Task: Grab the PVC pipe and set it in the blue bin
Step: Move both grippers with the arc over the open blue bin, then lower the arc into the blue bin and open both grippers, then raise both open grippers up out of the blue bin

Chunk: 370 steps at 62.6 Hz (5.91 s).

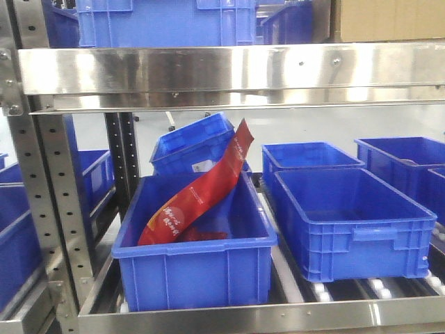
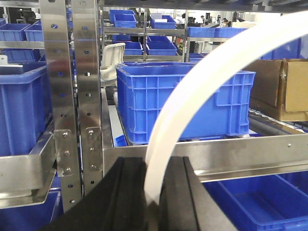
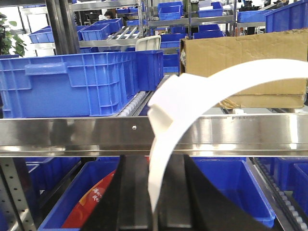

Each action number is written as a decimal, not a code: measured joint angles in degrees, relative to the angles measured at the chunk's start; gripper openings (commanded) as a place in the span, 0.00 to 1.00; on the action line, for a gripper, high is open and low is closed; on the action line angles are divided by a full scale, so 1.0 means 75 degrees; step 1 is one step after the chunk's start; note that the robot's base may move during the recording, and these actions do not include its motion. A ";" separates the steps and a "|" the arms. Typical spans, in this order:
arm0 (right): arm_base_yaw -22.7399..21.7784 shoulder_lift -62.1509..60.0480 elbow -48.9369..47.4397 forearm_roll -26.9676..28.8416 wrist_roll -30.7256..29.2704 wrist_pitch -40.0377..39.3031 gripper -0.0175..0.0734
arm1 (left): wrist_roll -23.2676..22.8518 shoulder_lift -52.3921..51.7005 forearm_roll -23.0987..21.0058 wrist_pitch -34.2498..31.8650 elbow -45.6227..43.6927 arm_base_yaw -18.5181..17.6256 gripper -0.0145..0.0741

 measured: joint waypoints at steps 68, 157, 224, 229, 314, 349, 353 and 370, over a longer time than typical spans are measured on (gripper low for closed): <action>0.0000 0.0000 0.0000 0.0000 0.0000 0.0000 0.02 | 0.0000 0.0000 0.0000 0.0000 0.0000 0.0000 0.04; 0.0000 0.0000 0.0000 0.0000 0.0000 -0.0242 0.02 | 0.0000 0.0000 0.0000 0.0000 0.0000 0.0000 0.04; 0.2634 0.7663 -0.6341 0.0101 -0.1037 -0.0192 0.02 | 0.0000 0.6679 -0.0516 -0.0347 -0.5839 -0.2650 0.04; 0.2688 0.8329 -0.6892 0.0115 -0.1037 -0.0382 0.02 | 0.0000 0.7273 -0.0515 -0.0368 -0.6424 -0.2650 0.04; 0.2737 0.9700 -0.7766 0.0204 -0.1066 0.0537 0.01 | 0.0000 0.8626 -0.0393 0.0014 -0.7193 -0.2661 0.04; 0.2935 0.7396 -0.6670 0.1157 -0.1066 0.0220 0.01 | 0.0000 0.6001 -0.0569 0.1521 -0.5915 -0.2751 0.04; 0.3085 0.7109 -0.5965 0.1157 -0.1066 -0.0207 0.01 | 0.0000 0.5604 -0.0641 0.1149 -0.5213 -0.2751 0.04; 0.3647 0.5922 -0.3190 0.1157 -0.1066 -0.1394 0.01 | 0.0000 0.4137 -0.1284 -0.0417 -0.2254 -0.2751 0.04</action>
